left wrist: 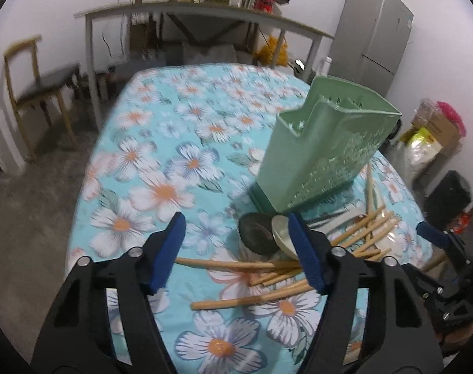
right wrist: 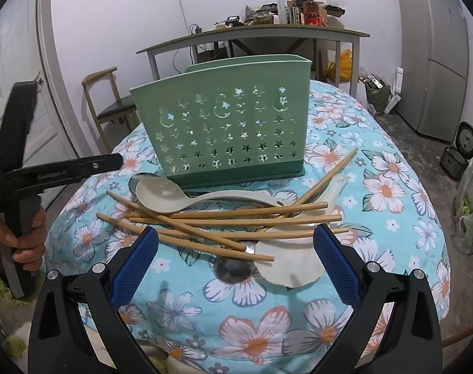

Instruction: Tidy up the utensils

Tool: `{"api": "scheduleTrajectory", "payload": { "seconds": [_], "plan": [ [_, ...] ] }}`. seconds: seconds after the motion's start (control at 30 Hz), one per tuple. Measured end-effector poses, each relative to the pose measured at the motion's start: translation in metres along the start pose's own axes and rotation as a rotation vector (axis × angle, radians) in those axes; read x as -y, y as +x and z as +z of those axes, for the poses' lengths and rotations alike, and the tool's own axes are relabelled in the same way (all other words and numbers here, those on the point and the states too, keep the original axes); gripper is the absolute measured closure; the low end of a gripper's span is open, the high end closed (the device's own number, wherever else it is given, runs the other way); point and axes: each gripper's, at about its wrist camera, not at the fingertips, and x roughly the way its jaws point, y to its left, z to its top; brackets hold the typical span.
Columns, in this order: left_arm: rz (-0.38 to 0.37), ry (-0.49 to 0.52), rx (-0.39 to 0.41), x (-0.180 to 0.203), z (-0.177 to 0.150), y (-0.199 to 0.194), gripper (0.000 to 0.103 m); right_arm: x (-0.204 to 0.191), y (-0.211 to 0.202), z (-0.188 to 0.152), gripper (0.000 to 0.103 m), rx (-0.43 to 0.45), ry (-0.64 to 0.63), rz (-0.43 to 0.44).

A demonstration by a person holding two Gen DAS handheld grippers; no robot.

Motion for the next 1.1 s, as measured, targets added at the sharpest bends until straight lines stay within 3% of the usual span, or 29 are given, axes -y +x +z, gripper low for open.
{"api": "scheduleTrajectory", "payload": {
  "seconds": [0.2,0.33,0.43,0.57,0.9,1.1],
  "plan": [
    [-0.110,-0.091,-0.115,-0.016,0.002,0.028,0.061,-0.006,0.001,0.000,0.006,-0.007,-0.012,-0.004],
    [-0.137,-0.140,-0.185,-0.024,0.001,0.047,0.079,-0.010,0.000,0.000,0.006,-0.007,-0.020,-0.003],
    [-0.167,-0.159,-0.208,-0.026,0.001,0.056,0.081,-0.013,0.000,0.000,0.006,-0.003,-0.033,-0.006],
    [-0.185,-0.164,-0.220,-0.026,0.000,0.060,0.094,-0.017,0.001,0.000,0.006,-0.001,-0.041,-0.004],
    [-0.172,-0.185,-0.169,-0.032,0.006,0.043,0.098,-0.045,0.010,0.017,0.007,0.056,-0.103,0.071],
    [-0.145,-0.180,-0.123,-0.039,0.007,0.032,0.099,-0.076,0.033,0.022,0.022,0.042,-0.189,0.084]
  ]
}}
